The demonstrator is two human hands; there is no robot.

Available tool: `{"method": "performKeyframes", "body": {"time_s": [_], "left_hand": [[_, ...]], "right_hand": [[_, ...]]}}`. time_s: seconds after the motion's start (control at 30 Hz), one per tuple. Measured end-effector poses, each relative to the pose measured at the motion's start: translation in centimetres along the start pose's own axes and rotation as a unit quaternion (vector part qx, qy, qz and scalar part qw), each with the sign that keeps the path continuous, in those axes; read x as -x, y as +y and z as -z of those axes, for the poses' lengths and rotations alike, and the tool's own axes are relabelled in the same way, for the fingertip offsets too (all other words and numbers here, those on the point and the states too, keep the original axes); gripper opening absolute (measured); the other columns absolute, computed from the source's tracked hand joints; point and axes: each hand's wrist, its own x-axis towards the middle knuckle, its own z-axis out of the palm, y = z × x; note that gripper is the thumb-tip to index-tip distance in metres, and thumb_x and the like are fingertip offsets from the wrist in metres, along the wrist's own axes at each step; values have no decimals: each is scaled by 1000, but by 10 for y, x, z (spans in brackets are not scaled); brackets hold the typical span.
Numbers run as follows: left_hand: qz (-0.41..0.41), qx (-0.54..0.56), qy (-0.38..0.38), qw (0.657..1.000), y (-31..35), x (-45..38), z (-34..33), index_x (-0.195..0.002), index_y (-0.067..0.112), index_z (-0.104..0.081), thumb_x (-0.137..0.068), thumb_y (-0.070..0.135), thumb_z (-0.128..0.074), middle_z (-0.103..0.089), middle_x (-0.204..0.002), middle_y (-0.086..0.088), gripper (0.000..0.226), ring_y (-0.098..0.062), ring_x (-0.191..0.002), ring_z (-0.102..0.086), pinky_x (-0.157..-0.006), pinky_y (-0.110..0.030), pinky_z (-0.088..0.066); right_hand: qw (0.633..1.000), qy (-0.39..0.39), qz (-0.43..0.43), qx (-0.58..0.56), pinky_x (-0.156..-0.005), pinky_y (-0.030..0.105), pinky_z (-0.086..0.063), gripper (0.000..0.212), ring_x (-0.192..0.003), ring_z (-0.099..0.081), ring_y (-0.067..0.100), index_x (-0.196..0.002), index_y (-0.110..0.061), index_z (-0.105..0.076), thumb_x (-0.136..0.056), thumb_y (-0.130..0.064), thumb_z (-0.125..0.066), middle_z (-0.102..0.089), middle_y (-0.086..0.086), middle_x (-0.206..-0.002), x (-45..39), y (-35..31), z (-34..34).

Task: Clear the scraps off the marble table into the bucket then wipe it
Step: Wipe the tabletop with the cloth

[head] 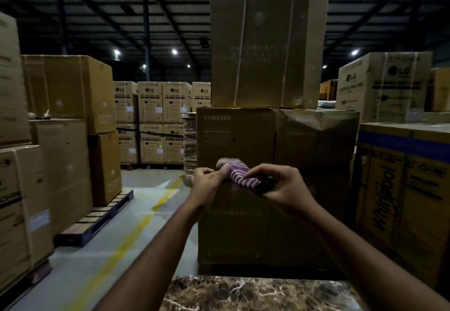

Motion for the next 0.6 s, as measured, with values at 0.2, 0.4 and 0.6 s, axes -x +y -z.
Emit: {"method": "performKeyframes", "body": {"time_s": [0.2,0.4,0.6], "left_hand": [[126,196,-133,963,-4,17,-18,-128,16,-62,-98,31,-59,-71,-121,-12,34,-30,-114,-66,-96,-48,-54],[126,237,-105,957,-19,15,-27,-136,19,-56,-97,11,-58,-70,-123,-10,40,-29,-113,-67,-93,-50,-55],[115,244,-143,952,-15,28,-43,-130,20,-58,-97,7,-58,-67,-127,-13,35,-30,-116,-65,-101,-57,-51]], "right_hand": [[966,-36,155,202,-89,36,-50,41,-115,-54,12,-119,-36,-70,-79,-37,-75,-68,-14,-124,29,21,-29],[996,51,-21,71,-98,30,-38,46,-127,-41,8,-111,-31,-67,-80,-65,-74,-53,-27,-139,41,27,-36],[849,-21,-423,-315,-81,37,-56,100,-119,-62,24,-150,-14,-42,-68,-45,-89,-58,6,-139,0,33,-24]]}}
